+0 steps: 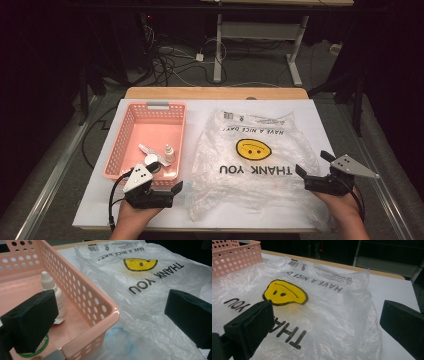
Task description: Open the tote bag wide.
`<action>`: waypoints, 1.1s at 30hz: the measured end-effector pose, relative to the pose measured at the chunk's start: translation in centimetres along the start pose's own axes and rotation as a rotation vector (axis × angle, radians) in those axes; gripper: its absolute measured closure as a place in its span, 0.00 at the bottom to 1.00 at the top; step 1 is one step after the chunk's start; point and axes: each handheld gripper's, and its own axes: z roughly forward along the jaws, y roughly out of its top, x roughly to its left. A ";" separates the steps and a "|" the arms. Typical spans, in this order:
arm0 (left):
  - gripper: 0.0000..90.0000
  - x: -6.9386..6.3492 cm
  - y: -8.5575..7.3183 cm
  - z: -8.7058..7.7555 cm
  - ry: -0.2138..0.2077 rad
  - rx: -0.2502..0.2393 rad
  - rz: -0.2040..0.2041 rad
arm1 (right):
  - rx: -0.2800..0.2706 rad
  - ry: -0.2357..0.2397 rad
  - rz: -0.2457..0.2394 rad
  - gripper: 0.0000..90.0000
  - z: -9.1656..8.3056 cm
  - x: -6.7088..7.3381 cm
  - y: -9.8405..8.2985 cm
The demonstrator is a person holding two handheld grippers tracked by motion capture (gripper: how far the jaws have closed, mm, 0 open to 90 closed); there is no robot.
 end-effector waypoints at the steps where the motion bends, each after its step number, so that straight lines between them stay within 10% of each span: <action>1: 0.00 -0.1 0.0 0.0 -0.001 -0.002 0.004 | 0.007 -0.002 0.005 0.00 0.0 -0.2 -0.1; 16: 0.05 0.3 0.4 -0.9 0.005 0.005 0.026 | 0.085 -0.027 0.001 0.01 2.5 -1.3 1.3; 33: 0.00 0.4 0.3 -0.8 -0.018 0.042 0.031 | 0.208 -0.035 0.126 0.18 8.3 -7.5 1.6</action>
